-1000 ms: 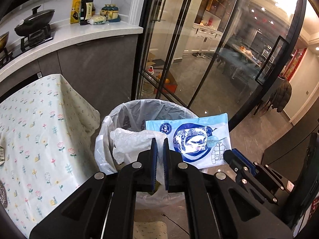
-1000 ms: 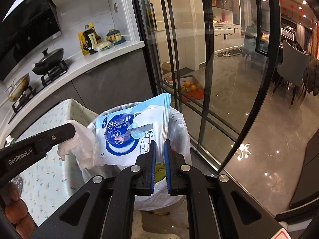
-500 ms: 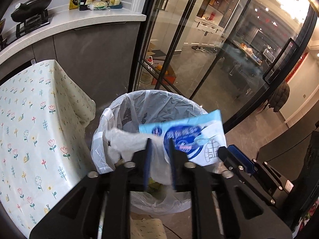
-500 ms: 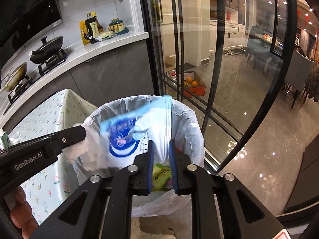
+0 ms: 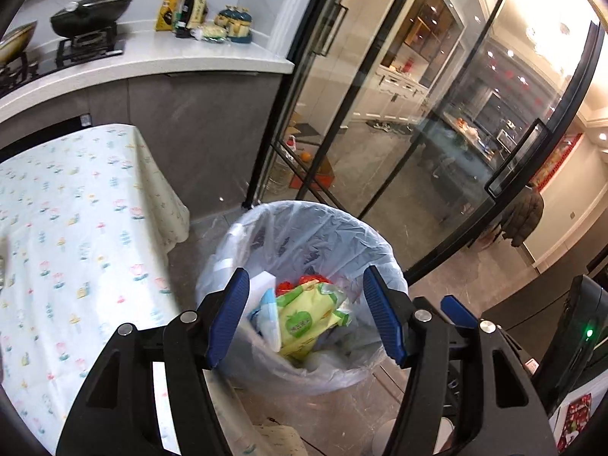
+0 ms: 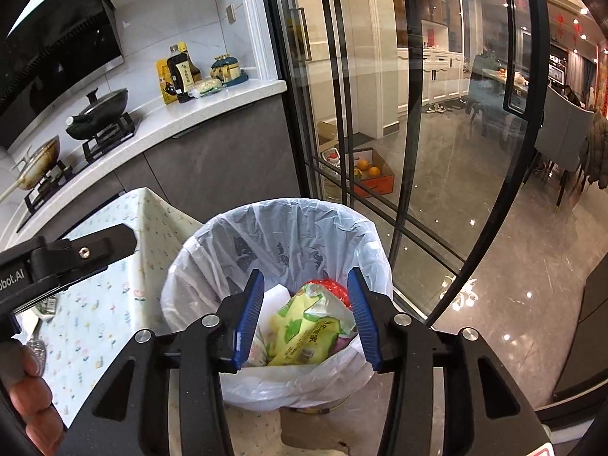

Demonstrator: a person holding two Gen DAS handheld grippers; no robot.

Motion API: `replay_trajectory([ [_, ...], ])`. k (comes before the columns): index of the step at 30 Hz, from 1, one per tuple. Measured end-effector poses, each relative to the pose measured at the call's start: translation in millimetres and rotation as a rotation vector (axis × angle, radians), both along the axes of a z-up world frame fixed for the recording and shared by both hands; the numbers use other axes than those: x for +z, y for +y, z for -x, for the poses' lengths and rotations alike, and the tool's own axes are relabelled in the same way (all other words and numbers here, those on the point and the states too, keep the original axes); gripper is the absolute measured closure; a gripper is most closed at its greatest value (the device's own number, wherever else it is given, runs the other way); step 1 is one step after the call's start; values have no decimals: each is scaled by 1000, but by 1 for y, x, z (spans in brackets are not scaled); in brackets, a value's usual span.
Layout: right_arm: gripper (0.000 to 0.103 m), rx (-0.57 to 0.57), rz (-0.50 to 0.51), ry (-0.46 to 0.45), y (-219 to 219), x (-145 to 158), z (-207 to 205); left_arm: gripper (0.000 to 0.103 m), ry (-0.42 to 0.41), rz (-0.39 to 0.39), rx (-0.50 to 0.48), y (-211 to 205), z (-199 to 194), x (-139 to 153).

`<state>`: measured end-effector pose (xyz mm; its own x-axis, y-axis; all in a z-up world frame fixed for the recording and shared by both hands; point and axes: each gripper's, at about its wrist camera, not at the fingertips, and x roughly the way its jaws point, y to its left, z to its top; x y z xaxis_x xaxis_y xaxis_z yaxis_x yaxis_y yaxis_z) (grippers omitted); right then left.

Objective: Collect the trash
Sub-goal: 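Open both grippers over the bin to drop the cloth and wipes packet, then move both grippers back over the table toward the steel wool and carton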

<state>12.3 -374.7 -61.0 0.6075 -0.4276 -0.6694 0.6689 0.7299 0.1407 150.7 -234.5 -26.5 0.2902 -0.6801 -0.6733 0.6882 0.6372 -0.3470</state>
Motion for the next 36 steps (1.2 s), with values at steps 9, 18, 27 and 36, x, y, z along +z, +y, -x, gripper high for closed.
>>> replay_trajectory([
  [9, 52, 48, -5, -59, 42, 22, 13, 44, -42, 13, 87, 63, 10, 17],
  [18, 48, 139, -7, -88, 104, 37, 8, 32, -78, 11, 231, 152, 14, 23],
  [27, 43, 234, -24, -88, 175, 41, -8, 26, -120, -32, 389, 242, 10, 19],
  [36, 43, 317, -26, -48, 238, 33, -33, 22, -132, -113, 499, 310, -4, -3],
])
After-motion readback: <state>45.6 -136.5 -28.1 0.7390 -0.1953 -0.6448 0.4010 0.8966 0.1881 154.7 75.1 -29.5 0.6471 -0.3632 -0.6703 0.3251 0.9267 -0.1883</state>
